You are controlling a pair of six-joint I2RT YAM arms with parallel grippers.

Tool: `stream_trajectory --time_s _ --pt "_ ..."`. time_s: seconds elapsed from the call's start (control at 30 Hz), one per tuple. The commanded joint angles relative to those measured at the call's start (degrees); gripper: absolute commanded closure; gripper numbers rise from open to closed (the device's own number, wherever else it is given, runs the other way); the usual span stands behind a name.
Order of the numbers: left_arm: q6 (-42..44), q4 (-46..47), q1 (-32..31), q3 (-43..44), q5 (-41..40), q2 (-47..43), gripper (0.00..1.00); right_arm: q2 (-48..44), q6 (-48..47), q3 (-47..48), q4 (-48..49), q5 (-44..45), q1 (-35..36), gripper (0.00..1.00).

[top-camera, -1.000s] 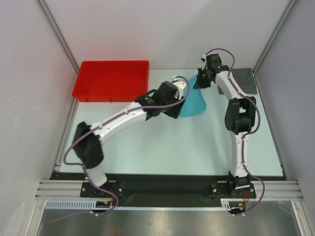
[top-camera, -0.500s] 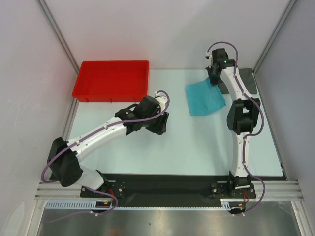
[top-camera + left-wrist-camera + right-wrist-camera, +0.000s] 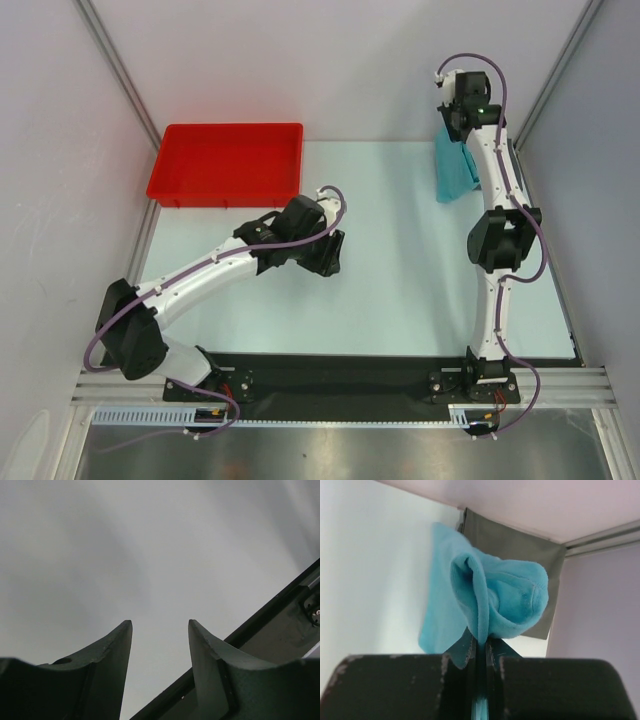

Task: Fold and stack the t-shirts
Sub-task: Neatly place the folded tshirt to the corner

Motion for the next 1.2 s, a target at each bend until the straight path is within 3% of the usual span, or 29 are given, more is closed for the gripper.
stream_trajectory --time_s 0.0,1.17 --pt "0.8 0.6 0.3 -0.5 1.7 0.0 0.46 -3.0 -3.4 1.3 5.6 -0.2 0.6 1.00" --pt "0.5 -0.8 1.7 2.9 3.1 6.2 0.47 -0.8 -11.5 3.3 10.1 0.6 -0.4 1.00"
